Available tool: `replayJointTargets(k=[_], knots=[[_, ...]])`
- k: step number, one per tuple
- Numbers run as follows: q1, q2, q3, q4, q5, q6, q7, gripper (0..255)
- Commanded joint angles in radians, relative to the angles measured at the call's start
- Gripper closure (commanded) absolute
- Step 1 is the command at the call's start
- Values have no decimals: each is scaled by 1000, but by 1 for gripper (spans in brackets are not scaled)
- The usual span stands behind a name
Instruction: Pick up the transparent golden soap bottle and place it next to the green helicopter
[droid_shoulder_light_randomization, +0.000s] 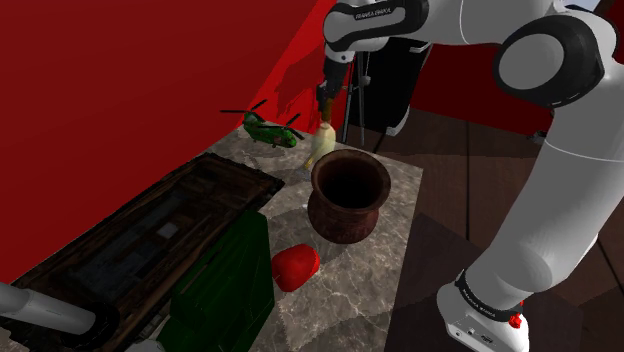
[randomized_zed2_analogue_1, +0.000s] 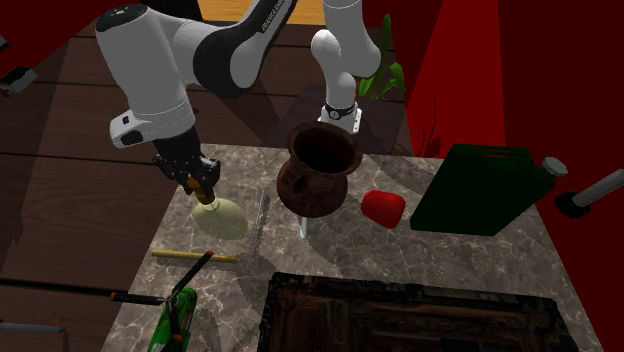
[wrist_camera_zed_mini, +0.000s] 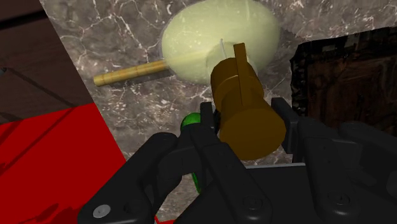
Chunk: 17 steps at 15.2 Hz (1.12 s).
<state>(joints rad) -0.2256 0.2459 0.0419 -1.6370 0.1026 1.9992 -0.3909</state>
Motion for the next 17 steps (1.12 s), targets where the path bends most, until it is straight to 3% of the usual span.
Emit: replayJointTargets(k=[1,6,14,15,17], knots=[[0,3,0,-22,1,26,-4,255],[0,18,1,-76,4,94,-10,255],[0,18,1,-76,4,94,-10,255],[0,18,0,-76,4,94,-11,0],[0,18,1,-76,4,94,-10,0]])
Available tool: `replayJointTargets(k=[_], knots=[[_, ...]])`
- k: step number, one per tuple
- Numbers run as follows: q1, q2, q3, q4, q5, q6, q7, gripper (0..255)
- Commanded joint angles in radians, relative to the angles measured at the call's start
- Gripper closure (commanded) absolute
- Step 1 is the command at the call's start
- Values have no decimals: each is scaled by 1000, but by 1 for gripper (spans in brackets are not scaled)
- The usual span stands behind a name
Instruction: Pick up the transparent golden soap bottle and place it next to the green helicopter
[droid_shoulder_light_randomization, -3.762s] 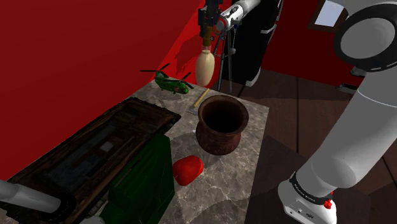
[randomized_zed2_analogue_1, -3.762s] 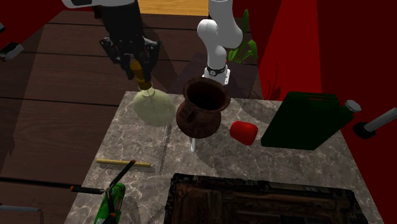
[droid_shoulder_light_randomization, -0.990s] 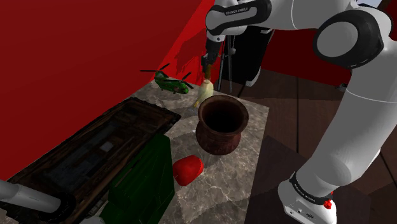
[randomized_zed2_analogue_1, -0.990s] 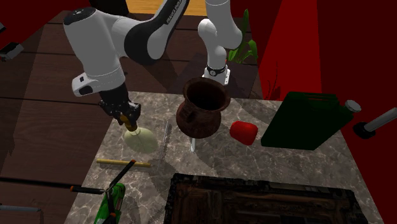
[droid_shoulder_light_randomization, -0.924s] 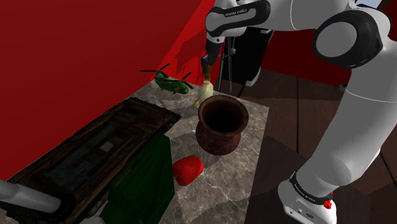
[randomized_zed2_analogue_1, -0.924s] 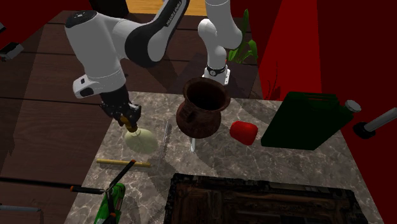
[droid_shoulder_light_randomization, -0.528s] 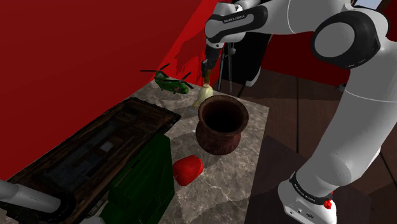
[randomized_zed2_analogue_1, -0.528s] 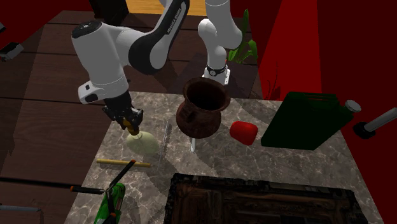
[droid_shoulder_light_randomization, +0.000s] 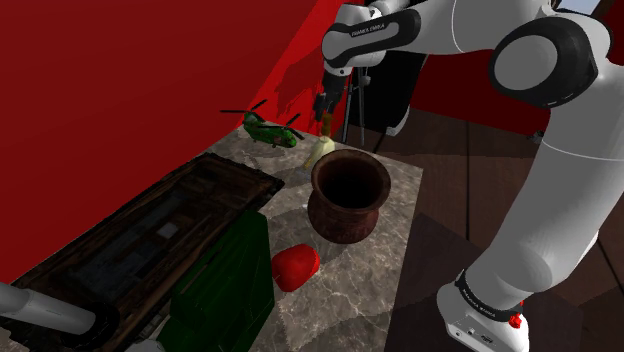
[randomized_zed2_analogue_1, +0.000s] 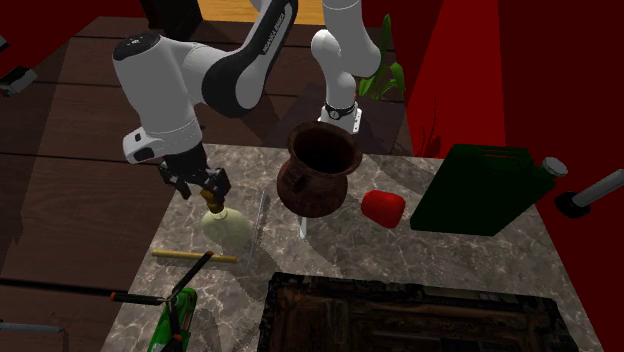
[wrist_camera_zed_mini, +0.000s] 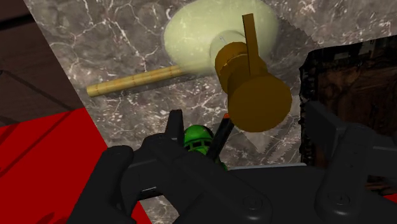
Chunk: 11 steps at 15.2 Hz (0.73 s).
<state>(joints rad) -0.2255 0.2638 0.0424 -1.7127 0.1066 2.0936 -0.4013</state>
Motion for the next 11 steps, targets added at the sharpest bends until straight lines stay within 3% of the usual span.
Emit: replayJointTargets(k=[1,3,7,11], knots=[[0,0,0,0,0,0,0,0],[0,0,0,0,0,0,0,0],[-7,-42,-4,69,-2,-111,2,0],[-7,-42,-4,69,-2,-111,2,0]])
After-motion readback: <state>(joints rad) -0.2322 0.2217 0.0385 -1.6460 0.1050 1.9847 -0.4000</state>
